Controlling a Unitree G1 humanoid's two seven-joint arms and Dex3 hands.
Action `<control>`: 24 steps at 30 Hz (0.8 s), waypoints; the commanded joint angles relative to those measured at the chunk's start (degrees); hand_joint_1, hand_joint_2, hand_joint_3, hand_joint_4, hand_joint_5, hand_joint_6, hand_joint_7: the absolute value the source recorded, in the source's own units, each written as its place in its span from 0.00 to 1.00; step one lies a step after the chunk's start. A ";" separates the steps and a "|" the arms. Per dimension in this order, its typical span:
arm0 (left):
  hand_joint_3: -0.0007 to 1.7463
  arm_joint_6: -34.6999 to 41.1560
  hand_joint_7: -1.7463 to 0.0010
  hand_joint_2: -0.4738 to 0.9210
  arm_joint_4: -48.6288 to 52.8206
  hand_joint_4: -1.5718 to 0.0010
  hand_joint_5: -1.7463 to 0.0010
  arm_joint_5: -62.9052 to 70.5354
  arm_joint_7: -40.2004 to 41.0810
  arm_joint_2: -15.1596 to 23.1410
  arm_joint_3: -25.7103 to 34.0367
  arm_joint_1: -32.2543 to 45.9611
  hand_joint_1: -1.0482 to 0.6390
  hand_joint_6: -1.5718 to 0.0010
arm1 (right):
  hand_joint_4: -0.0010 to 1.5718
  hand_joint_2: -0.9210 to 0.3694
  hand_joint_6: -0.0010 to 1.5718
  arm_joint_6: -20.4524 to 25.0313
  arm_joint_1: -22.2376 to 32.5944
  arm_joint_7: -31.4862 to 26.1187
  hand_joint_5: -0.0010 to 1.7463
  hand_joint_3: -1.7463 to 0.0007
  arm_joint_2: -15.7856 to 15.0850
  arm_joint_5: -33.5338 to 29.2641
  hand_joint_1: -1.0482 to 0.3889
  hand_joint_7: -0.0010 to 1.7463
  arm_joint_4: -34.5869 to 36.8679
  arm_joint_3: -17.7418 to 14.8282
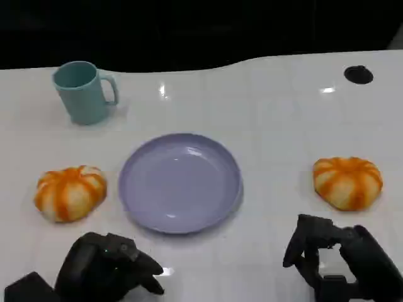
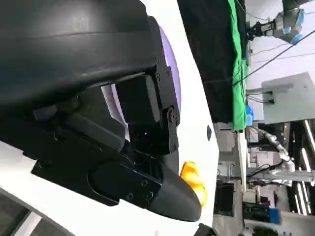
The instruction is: Grasp the bread from the table and place it into the plate.
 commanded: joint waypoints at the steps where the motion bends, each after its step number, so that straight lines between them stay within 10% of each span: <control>1: 0.00 -0.56 0.87 0.99 0.46 0.07 0.64 -0.27 -0.10 0.80 0.31 -0.14 0.00 0.00 | 0.56 0.27 0.45 -0.51 -0.34 -0.66 1.00 0.40 -0.92 -0.10 0.60 0.82 0.66 -0.65; 24: 0.00 -0.14 0.87 0.99 0.27 0.07 0.64 -0.40 -0.16 0.80 0.38 -0.05 0.00 0.00 | 0.57 0.26 0.45 -0.13 -0.37 -0.65 1.00 0.41 -0.80 0.60 0.60 0.82 0.59 -0.74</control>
